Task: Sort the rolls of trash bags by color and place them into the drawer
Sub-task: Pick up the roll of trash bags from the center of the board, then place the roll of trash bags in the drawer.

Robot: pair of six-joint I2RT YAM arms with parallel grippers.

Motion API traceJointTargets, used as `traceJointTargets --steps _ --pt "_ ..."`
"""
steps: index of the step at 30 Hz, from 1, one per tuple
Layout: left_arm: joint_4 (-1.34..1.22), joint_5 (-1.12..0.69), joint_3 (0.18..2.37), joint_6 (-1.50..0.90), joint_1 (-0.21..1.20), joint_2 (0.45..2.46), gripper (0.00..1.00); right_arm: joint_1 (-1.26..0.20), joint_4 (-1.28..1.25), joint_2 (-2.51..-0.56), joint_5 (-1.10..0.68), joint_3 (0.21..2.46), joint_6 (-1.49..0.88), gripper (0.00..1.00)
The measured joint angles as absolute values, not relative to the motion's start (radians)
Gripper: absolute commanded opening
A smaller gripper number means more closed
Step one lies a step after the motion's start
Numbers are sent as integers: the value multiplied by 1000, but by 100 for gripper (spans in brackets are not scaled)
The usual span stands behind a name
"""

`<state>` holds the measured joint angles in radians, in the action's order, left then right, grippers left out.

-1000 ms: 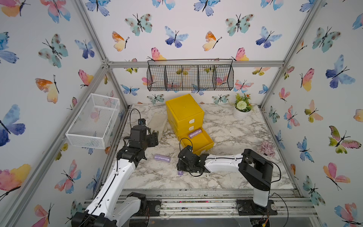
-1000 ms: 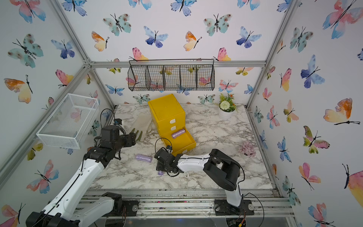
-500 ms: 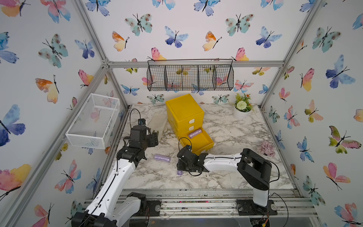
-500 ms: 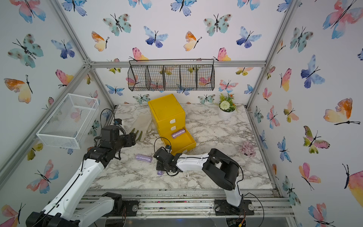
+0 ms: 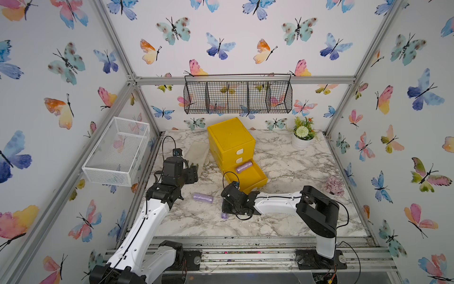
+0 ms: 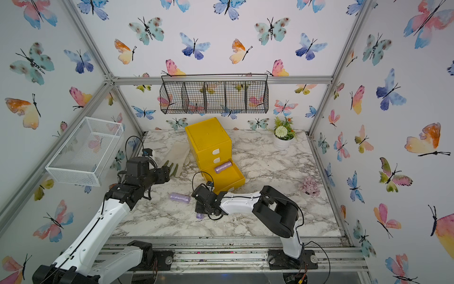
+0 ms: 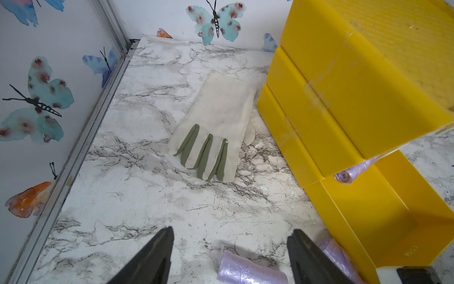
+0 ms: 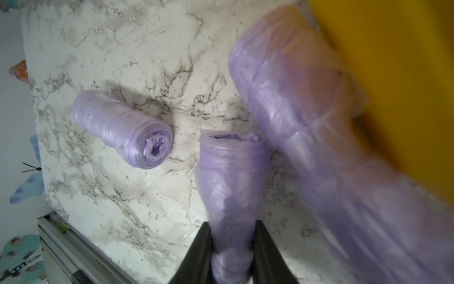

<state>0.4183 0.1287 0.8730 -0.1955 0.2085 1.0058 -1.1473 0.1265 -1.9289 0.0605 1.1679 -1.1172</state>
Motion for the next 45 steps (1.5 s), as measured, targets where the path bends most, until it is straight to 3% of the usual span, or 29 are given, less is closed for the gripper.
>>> traceJointTargets --steps 6,15,22,34,45 --pt "418 128 873 -196 208 1006 78 -1167 119 -1868 72 1168 -1077 21" --pt "416 127 873 -196 208 1006 78 -1181 112 -1564 211 1212 -1003 21" --pt "416 125 873 -196 205 1006 78 -1069 146 -1491 274 1238 -997 21" --pt "416 121 873 -196 205 1006 78 -829 152 -1516 228 1124 -1064 23" --pt "416 112 873 -196 202 1006 78 -744 117 -1693 143 1124 -1116 24"
